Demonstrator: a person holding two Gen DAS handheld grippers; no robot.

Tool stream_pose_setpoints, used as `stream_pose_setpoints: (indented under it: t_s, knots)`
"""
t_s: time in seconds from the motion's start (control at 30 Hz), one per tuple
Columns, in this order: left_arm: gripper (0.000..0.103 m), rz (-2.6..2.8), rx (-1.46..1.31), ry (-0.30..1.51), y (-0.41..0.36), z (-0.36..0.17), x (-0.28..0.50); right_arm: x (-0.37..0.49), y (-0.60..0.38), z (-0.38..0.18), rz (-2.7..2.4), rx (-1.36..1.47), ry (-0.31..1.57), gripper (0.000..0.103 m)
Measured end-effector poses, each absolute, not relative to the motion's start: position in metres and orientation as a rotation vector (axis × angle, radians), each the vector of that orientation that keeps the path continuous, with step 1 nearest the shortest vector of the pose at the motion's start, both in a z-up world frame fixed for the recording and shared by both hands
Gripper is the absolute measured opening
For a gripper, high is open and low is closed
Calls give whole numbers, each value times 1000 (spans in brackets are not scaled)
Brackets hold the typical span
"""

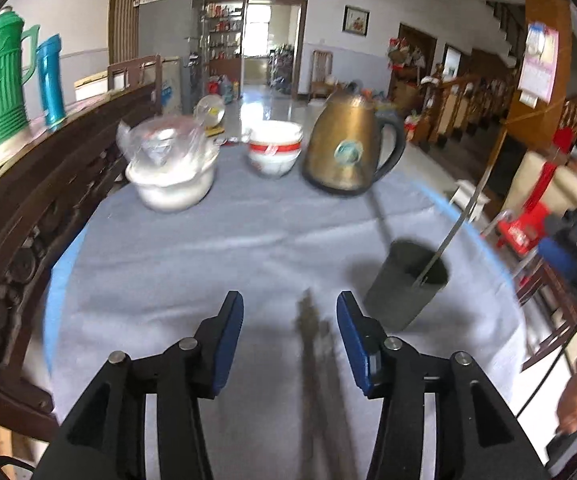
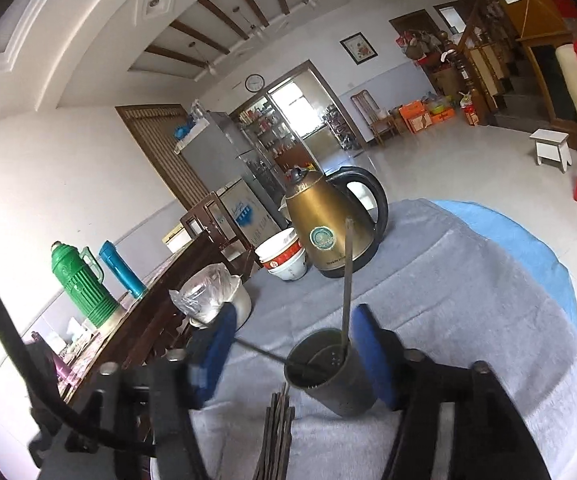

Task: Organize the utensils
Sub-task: 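Lower the chopsticks into the holder and open both grippers, then reach the left gripper to the lying chopsticks and grasp one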

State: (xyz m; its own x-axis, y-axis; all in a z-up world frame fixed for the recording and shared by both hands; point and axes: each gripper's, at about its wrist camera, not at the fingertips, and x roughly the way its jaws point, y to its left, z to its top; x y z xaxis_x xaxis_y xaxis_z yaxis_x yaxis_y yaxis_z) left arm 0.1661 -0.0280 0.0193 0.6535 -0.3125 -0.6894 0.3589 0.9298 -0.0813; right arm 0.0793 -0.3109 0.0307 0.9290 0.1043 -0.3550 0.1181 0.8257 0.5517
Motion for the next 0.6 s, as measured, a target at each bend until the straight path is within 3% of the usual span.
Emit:
stream_pose_setpoints:
  t_s: [0.2,0.6]
  knots:
    - [50,-349,67,943,-11,-38,161,73,-281,-9,51,573,514,42]
    - [50,-430,28,1051,-25,-83,152,84,-253,-86,85,573,648,42]
